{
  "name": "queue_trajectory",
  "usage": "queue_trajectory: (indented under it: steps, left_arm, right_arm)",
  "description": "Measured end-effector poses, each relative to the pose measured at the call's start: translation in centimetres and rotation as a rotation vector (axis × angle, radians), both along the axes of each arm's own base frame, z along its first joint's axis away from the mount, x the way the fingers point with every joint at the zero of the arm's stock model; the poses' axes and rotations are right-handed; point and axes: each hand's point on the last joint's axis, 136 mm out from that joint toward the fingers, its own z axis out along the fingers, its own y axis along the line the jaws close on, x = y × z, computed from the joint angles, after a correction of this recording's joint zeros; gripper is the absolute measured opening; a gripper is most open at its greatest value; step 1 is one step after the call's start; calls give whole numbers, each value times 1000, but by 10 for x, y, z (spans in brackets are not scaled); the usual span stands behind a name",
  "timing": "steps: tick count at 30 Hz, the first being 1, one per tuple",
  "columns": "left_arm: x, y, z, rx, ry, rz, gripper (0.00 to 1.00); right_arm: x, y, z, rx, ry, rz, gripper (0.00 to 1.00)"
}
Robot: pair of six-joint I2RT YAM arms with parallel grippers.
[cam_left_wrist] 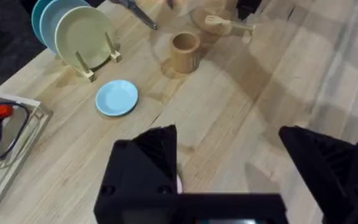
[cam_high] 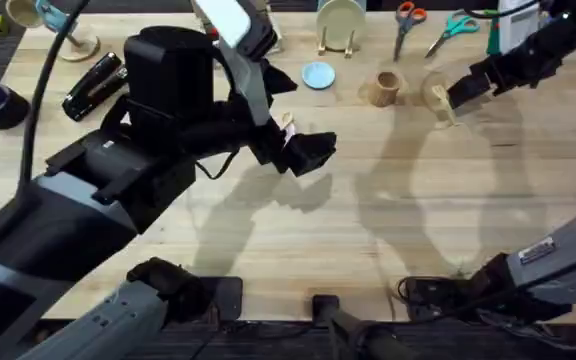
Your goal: Pick up a utensil and set it on the pink plate, then put the other utensil in the container.
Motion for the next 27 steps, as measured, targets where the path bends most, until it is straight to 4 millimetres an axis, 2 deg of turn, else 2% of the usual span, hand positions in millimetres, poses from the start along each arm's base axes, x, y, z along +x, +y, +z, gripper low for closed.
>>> queue_trajectory:
  steps: [6, 7, 21, 27]
  left_arm:
    - [0, 0, 0, 0, 0, 0, 995]
    - [0, 0, 0, 0, 0, 0, 995]
    - [0, 0, 0, 0, 0, 0, 995]
    - [0, 0, 0, 0, 0, 0, 995]
  right_arm:
    - [13, 11, -4, 0, -31, 33, 996]
    - [21, 48, -10, 2, -19, 80, 996]
    - [15, 44, -12, 2, 6, 18, 995]
    - [12, 45, -30, 12, 54, 15, 995]
